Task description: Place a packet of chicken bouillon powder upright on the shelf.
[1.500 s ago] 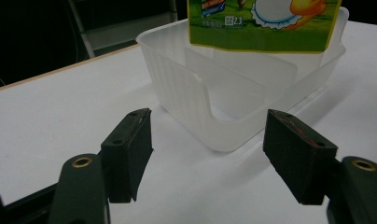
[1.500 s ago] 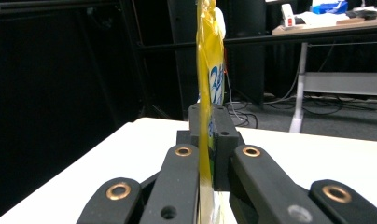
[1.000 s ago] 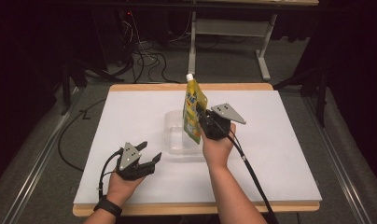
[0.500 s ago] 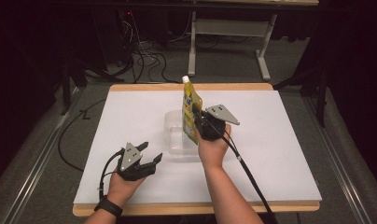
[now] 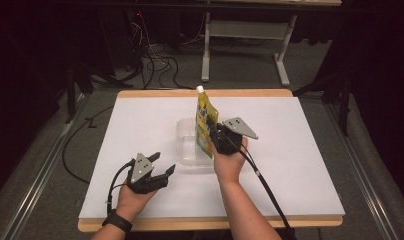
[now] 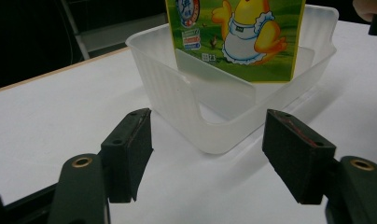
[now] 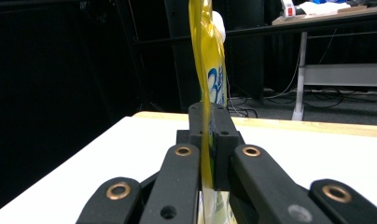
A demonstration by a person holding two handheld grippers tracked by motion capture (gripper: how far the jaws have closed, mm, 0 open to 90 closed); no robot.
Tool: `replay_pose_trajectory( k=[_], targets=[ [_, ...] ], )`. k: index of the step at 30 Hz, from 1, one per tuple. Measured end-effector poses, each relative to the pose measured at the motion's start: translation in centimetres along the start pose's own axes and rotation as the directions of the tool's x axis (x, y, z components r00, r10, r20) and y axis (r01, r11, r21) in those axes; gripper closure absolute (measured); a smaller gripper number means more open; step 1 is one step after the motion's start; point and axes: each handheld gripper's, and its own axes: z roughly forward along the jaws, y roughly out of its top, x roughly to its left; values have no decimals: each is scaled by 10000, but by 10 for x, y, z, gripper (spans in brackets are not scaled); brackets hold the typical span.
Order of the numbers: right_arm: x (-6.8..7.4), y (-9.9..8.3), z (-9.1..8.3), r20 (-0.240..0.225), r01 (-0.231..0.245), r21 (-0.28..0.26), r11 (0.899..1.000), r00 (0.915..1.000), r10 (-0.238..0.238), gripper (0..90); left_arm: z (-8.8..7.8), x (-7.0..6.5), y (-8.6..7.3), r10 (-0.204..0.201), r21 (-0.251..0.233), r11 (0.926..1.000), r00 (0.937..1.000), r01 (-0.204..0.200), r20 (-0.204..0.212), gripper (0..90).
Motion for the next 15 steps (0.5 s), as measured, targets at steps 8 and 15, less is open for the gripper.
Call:
replay_pose_trajectory(
  k=[8,15],
  targets=[
    [2,-7,0,-253,-2,-8,10000,9997,1,900,0,-1,0,23,16,10000,10000,-23,10,336],
    [1,-11,0,-257,-88,40,10000,9996,89,900,0,-1,-1,13,53,10000,10000,-13,33,336]
  ],
)
